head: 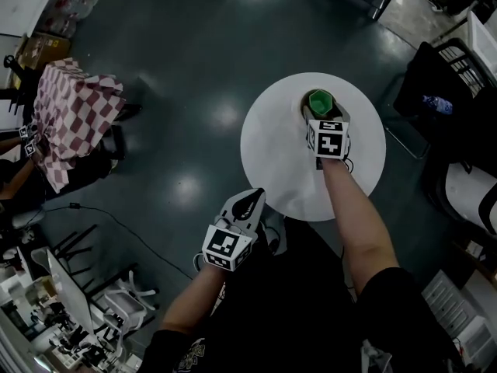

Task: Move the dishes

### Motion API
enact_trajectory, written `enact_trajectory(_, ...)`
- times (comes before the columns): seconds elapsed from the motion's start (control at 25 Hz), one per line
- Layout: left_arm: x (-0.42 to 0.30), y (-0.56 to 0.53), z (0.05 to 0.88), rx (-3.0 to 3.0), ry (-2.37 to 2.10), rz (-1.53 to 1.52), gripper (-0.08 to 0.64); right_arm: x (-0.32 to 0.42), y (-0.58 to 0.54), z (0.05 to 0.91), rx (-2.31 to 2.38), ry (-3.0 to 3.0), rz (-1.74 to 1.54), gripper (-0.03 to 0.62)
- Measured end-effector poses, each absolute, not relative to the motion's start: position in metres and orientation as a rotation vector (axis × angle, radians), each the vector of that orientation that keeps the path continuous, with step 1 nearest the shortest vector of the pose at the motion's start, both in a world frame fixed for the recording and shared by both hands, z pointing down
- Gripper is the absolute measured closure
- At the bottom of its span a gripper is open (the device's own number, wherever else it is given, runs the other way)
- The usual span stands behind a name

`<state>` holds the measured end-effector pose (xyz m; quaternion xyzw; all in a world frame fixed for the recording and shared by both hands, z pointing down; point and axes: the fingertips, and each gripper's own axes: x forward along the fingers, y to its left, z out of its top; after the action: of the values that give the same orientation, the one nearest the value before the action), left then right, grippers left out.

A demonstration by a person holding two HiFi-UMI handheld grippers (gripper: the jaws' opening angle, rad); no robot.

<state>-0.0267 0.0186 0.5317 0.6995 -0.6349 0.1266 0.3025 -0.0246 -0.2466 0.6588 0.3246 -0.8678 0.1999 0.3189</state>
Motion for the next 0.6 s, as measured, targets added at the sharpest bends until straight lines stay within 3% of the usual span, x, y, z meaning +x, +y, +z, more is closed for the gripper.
enact_trajectory(0.6, -0.031, 0.01, 0.503, 1.99, -1.655, 0.32, 0.555, -0.011, -0.238, 0.587, 0.952, -2.424, 0.415, 0.287)
